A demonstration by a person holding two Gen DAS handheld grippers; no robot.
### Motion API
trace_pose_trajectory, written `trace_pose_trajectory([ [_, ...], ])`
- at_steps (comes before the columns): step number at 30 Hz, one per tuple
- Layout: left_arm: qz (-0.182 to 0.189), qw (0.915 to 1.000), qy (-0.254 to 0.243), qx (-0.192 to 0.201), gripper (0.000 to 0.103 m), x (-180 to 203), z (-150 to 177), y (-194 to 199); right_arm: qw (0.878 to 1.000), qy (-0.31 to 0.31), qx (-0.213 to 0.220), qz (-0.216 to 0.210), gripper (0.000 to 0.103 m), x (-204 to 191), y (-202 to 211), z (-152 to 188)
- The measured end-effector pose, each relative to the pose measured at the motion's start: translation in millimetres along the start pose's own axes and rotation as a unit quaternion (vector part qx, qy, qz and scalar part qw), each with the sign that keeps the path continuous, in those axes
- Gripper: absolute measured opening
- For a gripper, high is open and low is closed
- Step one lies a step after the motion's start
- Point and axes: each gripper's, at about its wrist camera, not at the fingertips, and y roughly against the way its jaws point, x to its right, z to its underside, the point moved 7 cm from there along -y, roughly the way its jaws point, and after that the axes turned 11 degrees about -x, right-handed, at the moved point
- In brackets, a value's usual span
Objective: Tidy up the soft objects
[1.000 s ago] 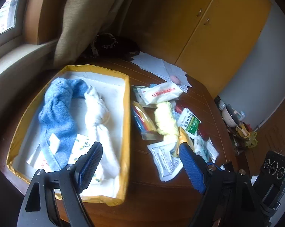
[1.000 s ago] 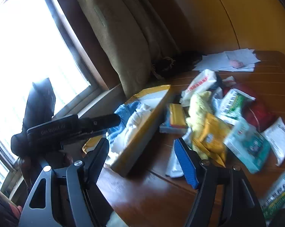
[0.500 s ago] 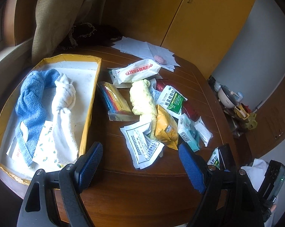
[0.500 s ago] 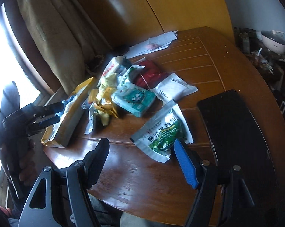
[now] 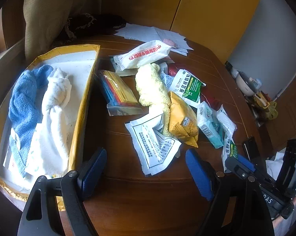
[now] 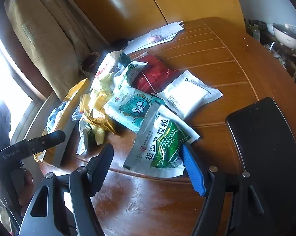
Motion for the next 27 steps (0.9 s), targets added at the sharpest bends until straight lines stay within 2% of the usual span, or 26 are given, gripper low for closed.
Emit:
trace_pose_trajectory([
  [3,-0.023,0.9996,0.006,-0.015,0.082,-1.4,-10.5,-16.0,1.000,-0.002,0.003,0.002,0.070,0.3,-1.4,-2.5],
  [5,-0.037,0.9993,-0.001,-0.011,0.072,1.2,-16.7,-20.7,1.000,-0.002,0.004,0.013,0.066,0.8,-1.8,-3.8],
  [9,-0.087,0.9961,-0.010,-0.006,0.055,-0.6,-21.7,-29.3,0.999,0.008,0.008,0.039,0.055,0.4,-4.3,-5.2],
  [11,-0.096,0.9953,-0.014,-0.005,0.049,-0.7,-20.7,-29.9,0.999,0.012,0.008,0.046,0.054,0.6,-5.6,-5.6],
  [12,-0.098,0.9951,-0.017,-0.006,0.040,0.3,-18.8,-27.7,0.999,0.013,0.007,0.050,0.052,0.0,-5.7,-5.1],
  [13,-0.095,0.9952,-0.022,-0.010,0.036,1.9,-16.9,-25.3,0.999,0.014,0.006,0.052,0.045,0.1,-5.5,-5.1],
  [15,-0.087,0.9955,-0.036,-0.011,0.036,5.9,-12.6,-20.7,0.999,0.014,0.003,0.052,0.043,1.0,-6.1,-4.5],
  [17,-0.096,0.9942,-0.046,-0.010,0.036,4.2,-9.8,-19.7,0.999,0.013,0.004,0.051,0.041,3.2,-5.8,-3.9],
  [23,-0.087,0.9954,-0.029,-0.027,0.036,-11.7,-0.2,-15.2,0.999,0.015,0.004,0.049,0.038,4.5,-5.7,-3.0],
  [25,-0.074,0.9963,-0.031,-0.030,0.036,-6.6,1.5,-13.0,0.999,0.017,0.003,0.050,0.038,4.0,-5.4,-2.3],
  [27,-0.082,0.9952,-0.045,-0.029,0.037,1.3,1.4,-13.8,0.999,0.018,0.004,0.051,0.037,3.4,-5.2,-1.6],
])
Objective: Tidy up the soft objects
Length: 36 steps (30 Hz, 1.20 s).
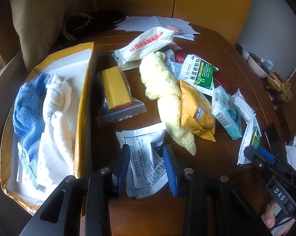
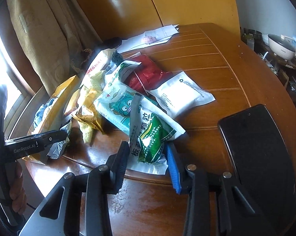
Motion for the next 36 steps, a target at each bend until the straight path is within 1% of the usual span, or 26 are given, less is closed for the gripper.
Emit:
trace_pose_trajectory([
  [2,-0.017,0.9998,-0.009,0.005,0.037,5.7,-3.3,-3.7,1.000,0.001,0.000,0.001,0.035,0.3,0.4,-0.3],
  [3,-0.022,0.9997,-0.013,-0.003,0.037,8.5,-3.5,-8.7,1.000,0.001,-0.002,-0.001,0.018,0.8,0.9,0.2],
  [4,-0.027,0.9995,-0.015,-0.008,0.036,9.2,-3.7,-13.4,1.000,0.000,-0.004,-0.002,0.019,1.4,0.7,0.6],
  [5,-0.031,0.9993,-0.016,-0.011,0.031,8.7,-3.3,-16.9,1.000,0.000,-0.003,-0.003,0.019,1.8,0.9,0.9],
  [6,-0.039,0.9991,-0.016,-0.007,0.021,7.9,-2.8,-17.4,1.000,0.001,-0.003,-0.002,0.019,1.7,0.8,1.6],
  [7,-0.042,0.9990,-0.017,-0.002,0.021,6.8,-2.4,-17.2,1.000,0.002,-0.003,0.000,0.019,1.4,1.4,2.0],
  [9,-0.029,0.9995,-0.011,0.000,0.018,4.4,-0.8,-15.4,1.000,0.005,-0.001,0.003,0.018,1.0,2.1,2.9],
  [12,0.000,0.9999,-0.001,0.013,0.018,3.1,2.5,-8.1,1.000,0.000,0.000,-0.001,0.018,1.5,3.8,4.0],
  [15,0.045,0.9987,0.011,0.022,0.018,1.9,6.4,3.8,1.000,0.001,0.016,-0.001,0.018,0.4,15.7,5.0],
  [18,0.091,0.9949,0.026,0.037,0.018,-2.6,7.6,24.6,0.999,0.011,0.043,-0.018,0.018,-7.9,34.0,5.7],
  [20,0.111,0.9915,0.037,0.056,0.018,-9.6,7.2,42.9,0.997,0.028,0.059,-0.033,0.018,-21.2,44.6,5.7],
  [22,0.124,0.9882,0.048,0.076,0.018,-19.8,8.3,61.8,0.995,0.050,0.069,-0.052,0.018,-40.4,50.2,6.1],
  [25,0.107,0.9865,0.063,0.107,0.018,-45.3,10.6,83.6,0.991,0.086,0.073,-0.075,0.018,-73.4,50.0,4.9],
  [27,0.097,0.9847,0.084,0.118,0.018,-70.2,12.7,90.5,0.988,0.108,0.061,-0.095,0.018,-97.2,44.1,2.1],
  [30,0.088,0.9809,0.121,0.124,0.018,-108.6,17.7,92.7,0.982,0.133,0.030,-0.130,0.018,-133.3,28.9,-0.2],
  [31,0.085,0.9794,0.132,0.127,0.018,-120.2,19.9,93.6,0.980,0.146,0.024,-0.136,0.018,-145.9,24.5,-0.6],
  [34,0.075,0.9753,0.163,0.129,0.018,-151.6,28.5,90.4,0.974,0.180,0.013,-0.134,0.018,-182.6,8.9,-5.1],
  [36,0.068,0.9731,0.181,0.126,0.018,-167.8,31.4,84.8,0.970,0.194,-0.002,-0.145,0.018,-200.9,-5.3,-12.1],
])
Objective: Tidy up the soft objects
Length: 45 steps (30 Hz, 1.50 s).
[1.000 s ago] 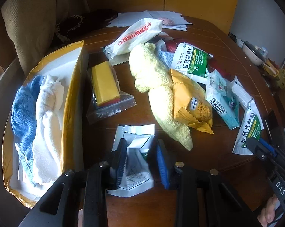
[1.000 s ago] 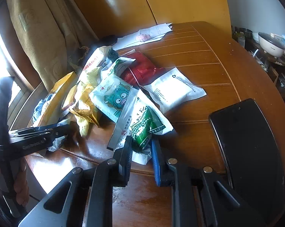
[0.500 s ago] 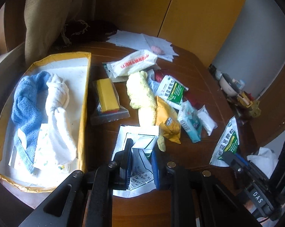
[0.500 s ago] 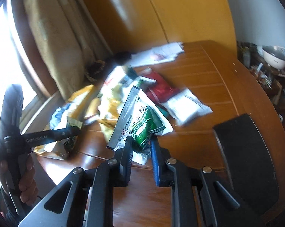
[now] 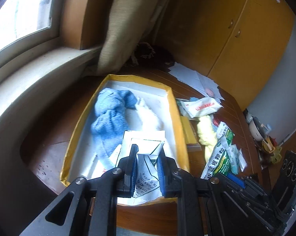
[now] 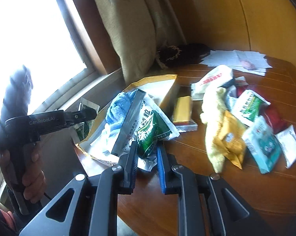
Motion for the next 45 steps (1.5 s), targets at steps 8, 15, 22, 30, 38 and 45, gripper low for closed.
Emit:
trace_pose_trajectory([
  [8,-0.017,0.9993,0.028,-0.016,0.018,-33.7,-6.1,-26.1,0.999,0.037,-0.036,-0.014,0.018,-23.7,-55.1,-44.4],
  [15,-0.074,0.9964,0.021,-0.034,0.018,-44.5,-7.8,-52.8,0.994,0.076,-0.073,0.010,0.018,-31.2,-99.0,-40.9],
  [22,-0.047,0.9966,0.040,-0.055,0.037,-46.6,-3.3,-60.6,0.996,0.050,-0.069,0.002,0.039,-22.9,-98.5,-40.6],
  [30,-0.026,0.9990,0.038,-0.004,0.065,-24.5,-6.3,-30.4,0.999,0.013,-0.023,-0.027,0.056,-14.1,-53.2,-41.6],
  [38,0.049,0.9983,-0.026,0.016,0.072,49.4,1.8,-12.6,0.999,-0.038,0.020,-0.017,0.069,37.6,5.0,-24.1],
  [45,0.080,0.9930,-0.080,-0.034,0.073,114.9,20.4,-34.2,0.993,-0.083,0.026,0.074,0.076,118.4,41.8,-14.7],
])
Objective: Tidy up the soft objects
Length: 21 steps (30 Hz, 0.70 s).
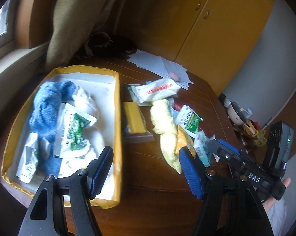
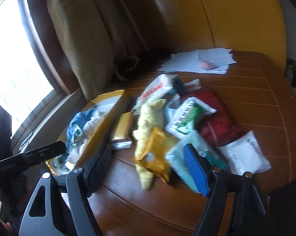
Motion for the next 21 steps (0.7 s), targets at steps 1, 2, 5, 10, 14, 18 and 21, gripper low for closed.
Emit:
trace_pose_trajectory([
  [1,0.002,1.0000,-0.008,-0.005,0.073,8.1,0.7,-3.6,1.000,-0.006,-0.001,0.009,0.076,10.0,0.4,-0.6],
  [2,0.002,0.9999,-0.013,-0.009,0.073,15.2,0.7,-7.4,1.000,-0.015,0.000,0.016,0.076,20.1,0.5,-2.0],
  [5,0.006,0.9993,-0.029,-0.023,0.073,32.8,1.0,-20.9,0.999,-0.049,-0.005,0.013,0.076,47.3,-5.2,-5.4],
  [10,0.018,0.9978,-0.044,-0.046,0.073,50.7,-1.0,-40.3,0.996,-0.074,-0.042,-0.001,0.076,61.1,-25.7,2.3],
  [14,0.020,0.9976,-0.036,-0.056,0.073,52.4,-4.9,-50.6,0.997,-0.049,-0.054,-0.014,0.076,49.6,-24.2,18.0],
  [18,0.023,0.9974,-0.028,-0.063,0.073,50.6,-5.8,-56.8,0.998,-0.023,-0.054,-0.023,0.076,37.0,-15.8,31.6],
  [21,0.028,0.9974,-0.022,-0.063,0.073,49.7,-6.9,-57.9,0.999,-0.032,-0.031,-0.011,0.076,43.9,-9.7,16.4],
])
